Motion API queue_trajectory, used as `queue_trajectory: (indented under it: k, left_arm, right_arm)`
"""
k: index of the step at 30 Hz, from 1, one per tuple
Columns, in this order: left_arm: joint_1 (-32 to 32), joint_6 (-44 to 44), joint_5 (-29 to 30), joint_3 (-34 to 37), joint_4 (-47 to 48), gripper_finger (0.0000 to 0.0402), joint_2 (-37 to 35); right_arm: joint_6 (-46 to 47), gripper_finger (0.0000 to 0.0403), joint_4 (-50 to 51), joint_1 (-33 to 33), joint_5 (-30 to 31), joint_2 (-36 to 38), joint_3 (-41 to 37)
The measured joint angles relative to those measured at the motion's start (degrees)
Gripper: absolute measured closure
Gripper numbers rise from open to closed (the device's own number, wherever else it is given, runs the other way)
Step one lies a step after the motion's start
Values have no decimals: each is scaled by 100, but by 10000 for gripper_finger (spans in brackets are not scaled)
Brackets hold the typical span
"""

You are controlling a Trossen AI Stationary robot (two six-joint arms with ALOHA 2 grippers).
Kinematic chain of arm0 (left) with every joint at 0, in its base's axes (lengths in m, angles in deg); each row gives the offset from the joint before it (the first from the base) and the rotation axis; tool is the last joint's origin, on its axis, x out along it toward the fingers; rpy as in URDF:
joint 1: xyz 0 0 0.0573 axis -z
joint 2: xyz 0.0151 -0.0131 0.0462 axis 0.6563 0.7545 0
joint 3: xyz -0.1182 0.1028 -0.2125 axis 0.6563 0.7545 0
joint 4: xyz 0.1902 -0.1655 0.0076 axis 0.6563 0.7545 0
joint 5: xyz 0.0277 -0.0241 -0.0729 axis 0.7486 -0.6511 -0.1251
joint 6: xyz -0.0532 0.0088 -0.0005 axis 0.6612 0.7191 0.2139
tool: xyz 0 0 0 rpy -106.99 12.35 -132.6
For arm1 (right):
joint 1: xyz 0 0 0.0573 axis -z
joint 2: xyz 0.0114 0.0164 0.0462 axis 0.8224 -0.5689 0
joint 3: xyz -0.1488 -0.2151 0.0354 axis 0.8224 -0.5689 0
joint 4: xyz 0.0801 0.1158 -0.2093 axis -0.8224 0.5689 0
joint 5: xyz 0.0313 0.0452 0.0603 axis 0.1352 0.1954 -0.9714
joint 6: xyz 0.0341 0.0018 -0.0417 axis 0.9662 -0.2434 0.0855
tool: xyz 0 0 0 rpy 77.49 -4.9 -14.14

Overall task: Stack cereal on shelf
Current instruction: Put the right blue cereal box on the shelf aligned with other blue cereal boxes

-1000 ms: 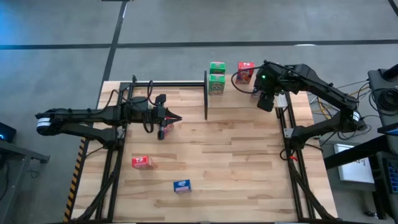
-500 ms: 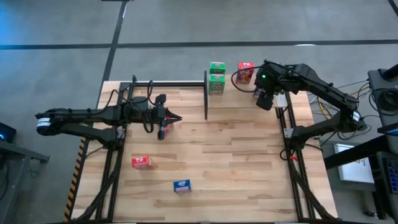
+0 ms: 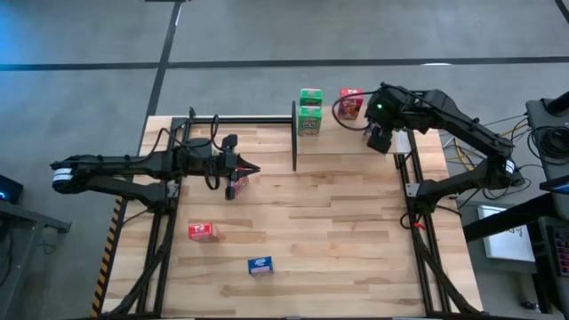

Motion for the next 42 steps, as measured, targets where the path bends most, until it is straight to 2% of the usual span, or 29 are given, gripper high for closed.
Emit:
queue_trajectory:
  k: [7, 12, 15, 24, 30, 33, 42]
  left_arm:
    - [-1, 2, 2, 0, -2, 394, 0]
    - [1, 12, 1, 0, 1, 394, 0]
    - [0, 51, 0, 0, 30, 394, 0]
    - [10, 133, 0, 2, 35, 394, -2]
    - [10, 96, 0, 1, 33, 394, -2]
    - [10, 90, 0, 2, 29, 394, -2]
    - [10, 90, 0, 2, 20, 394, -2]
  right_arm:
    - [182, 182, -4, -14, -36, 0, 432]
    - [917, 200, -24, -16, -810, 4, 659]
    - [1529, 221, -24, -59, -1079, 9, 582]
    - [2948, 308, 119, -470, -1052, 9, -48]
    - [3361, 365, 251, -674, -607, 9, -252]
    - [3368, 384, 255, -680, -578, 9, -259]
    - [3371, 394, 317, -678, 408, 9, -482]
